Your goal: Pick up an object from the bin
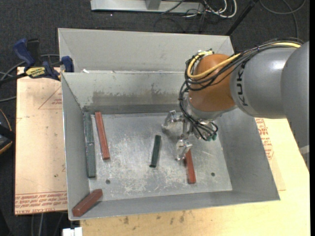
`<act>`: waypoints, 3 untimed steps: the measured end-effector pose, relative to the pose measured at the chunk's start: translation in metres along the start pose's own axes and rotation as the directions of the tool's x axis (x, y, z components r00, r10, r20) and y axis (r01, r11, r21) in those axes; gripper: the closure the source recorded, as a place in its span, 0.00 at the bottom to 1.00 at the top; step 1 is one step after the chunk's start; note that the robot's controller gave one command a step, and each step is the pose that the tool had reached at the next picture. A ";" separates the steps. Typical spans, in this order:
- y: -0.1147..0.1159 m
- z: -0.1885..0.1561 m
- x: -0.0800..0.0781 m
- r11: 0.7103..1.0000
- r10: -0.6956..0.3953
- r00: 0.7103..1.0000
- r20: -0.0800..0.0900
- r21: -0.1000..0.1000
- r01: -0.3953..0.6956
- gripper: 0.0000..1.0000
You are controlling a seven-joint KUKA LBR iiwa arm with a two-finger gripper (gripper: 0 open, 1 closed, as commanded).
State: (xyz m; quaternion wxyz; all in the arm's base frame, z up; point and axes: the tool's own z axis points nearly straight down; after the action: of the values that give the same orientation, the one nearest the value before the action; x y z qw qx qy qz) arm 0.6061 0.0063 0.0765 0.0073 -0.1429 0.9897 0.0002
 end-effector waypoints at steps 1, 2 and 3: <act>0.041 -0.002 -0.046 0.956 -0.292 0.956 -0.002 0.005 0.292 1.00; 0.045 0.000 -0.046 0.956 -0.292 0.956 0.002 0.001 0.292 0.00; 0.045 0.000 -0.046 0.956 -0.292 0.956 0.003 0.001 0.292 0.00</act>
Offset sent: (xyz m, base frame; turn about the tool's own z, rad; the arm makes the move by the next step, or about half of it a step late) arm 0.0000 0.0000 0.0000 0.0000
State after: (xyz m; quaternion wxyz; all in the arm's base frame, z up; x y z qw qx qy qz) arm 0.6379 0.0622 0.0774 0.0086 -0.2873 0.9578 -0.0008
